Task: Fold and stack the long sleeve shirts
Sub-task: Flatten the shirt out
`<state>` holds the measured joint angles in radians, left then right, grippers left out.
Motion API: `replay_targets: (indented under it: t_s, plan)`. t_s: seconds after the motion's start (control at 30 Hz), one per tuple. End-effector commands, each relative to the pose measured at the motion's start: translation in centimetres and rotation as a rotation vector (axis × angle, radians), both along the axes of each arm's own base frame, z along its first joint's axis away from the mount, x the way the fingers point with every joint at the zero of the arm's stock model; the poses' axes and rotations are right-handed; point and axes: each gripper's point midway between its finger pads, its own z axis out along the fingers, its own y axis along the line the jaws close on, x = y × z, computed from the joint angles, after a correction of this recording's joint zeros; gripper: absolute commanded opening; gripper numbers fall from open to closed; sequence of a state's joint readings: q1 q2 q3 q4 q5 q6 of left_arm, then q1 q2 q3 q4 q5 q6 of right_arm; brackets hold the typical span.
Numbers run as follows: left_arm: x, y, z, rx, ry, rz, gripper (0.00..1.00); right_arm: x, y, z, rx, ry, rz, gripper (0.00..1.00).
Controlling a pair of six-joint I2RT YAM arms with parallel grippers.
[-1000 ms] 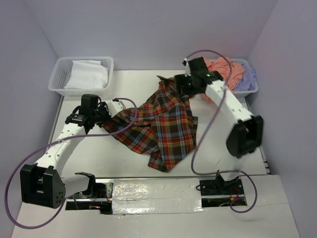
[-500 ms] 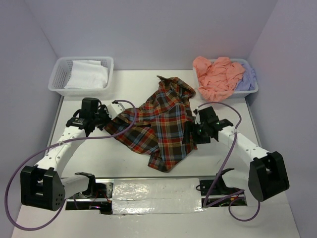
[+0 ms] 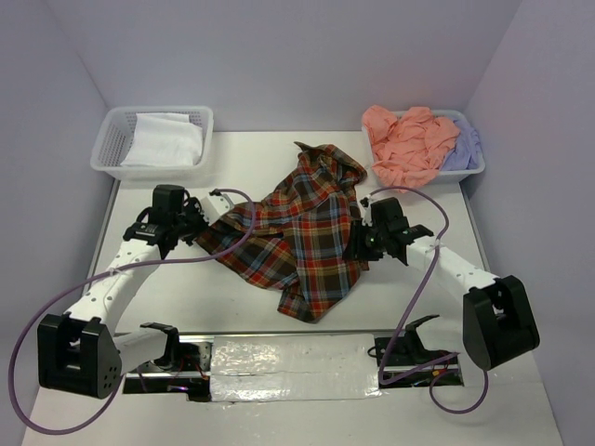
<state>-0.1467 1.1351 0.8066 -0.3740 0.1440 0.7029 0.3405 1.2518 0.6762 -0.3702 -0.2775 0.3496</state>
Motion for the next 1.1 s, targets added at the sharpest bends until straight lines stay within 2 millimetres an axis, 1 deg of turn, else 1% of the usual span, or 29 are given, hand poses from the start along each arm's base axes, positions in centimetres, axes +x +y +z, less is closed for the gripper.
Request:
replay_targets:
  t_s: [0.0,0.07,0.1,0.17,0.2,0.23,0.27,0.3,0.33,0.4,0.5,0.67,0.7,0.77,0.83,0.93,1.0,1.03,1.07]
  plan:
    - [0.7,0.0,1.1,0.001,-0.057,0.000,0.00,1.0,0.7,0.5,0.021,-0.047,0.008,0.31]
    - [0.9,-0.1,1.2,0.002,-0.062,-0.002,0.00,1.1,0.5,0.3,0.012,-0.036,-0.004,0.18]
    - [0.9,-0.1,1.3,0.002,-0.062,-0.002,0.00,1.2,0.4,0.4,0.006,-0.039,-0.009,0.08]
    - [0.9,0.0,1.3,0.004,-0.063,-0.002,0.00,1.2,-0.3,0.5,-0.036,-0.042,-0.025,0.04]
    - [0.9,0.0,1.2,0.005,-0.060,-0.002,0.00,1.2,-0.7,0.7,-0.054,-0.049,-0.033,0.06]
    - [0.9,0.0,1.0,0.006,-0.057,-0.003,0.00,1.2,-1.4,0.8,-0.092,-0.050,-0.041,0.11]
    - [0.9,-0.1,1.1,0.006,-0.060,-0.002,0.00,1.1,-1.6,0.9,-0.107,-0.053,-0.040,0.22]
    - [0.9,0.0,1.1,0.005,-0.061,0.000,0.00,1.1,-1.8,1.0,-0.117,-0.056,-0.033,0.37]
    - [0.9,0.0,1.0,0.004,-0.059,-0.001,0.00,1.0,-1.9,0.9,-0.129,-0.055,-0.022,0.40]
    - [1.0,-0.1,1.0,0.001,-0.065,-0.001,0.00,0.8,-1.6,0.7,-0.116,-0.044,-0.006,0.41]
    - [1.0,0.0,1.1,0.004,-0.073,-0.001,0.00,0.8,-0.5,0.9,-0.091,-0.056,0.016,0.41]
    - [1.0,0.2,1.0,0.017,-0.079,-0.001,0.00,0.9,1.4,2.3,-0.116,-0.125,0.058,0.40]
    - [1.0,0.2,1.0,0.017,-0.079,-0.001,0.00,1.1,1.6,2.9,-0.125,-0.141,0.058,0.40]
    - [1.1,0.2,1.0,0.017,-0.080,-0.001,0.00,0.8,2.4,3.5,-0.138,-0.162,0.069,0.38]
    - [1.1,0.1,1.1,0.016,-0.083,-0.002,0.00,0.9,2.7,3.8,-0.139,-0.170,0.059,0.37]
    - [1.2,0.2,1.2,0.018,-0.089,0.002,0.00,0.8,3.2,3.4,-0.114,-0.156,0.057,0.33]
    - [1.1,0.2,1.1,0.020,-0.089,-0.002,0.00,0.8,3.4,2.5,-0.113,-0.131,0.054,0.23]
    - [1.1,0.2,1.0,0.020,-0.089,0.000,0.00,0.7,3.4,1.8,-0.122,-0.104,0.052,0.10]
    - [1.0,0.3,1.1,0.021,-0.089,0.001,0.00,0.7,3.3,1.5,-0.130,-0.096,0.050,0.03]
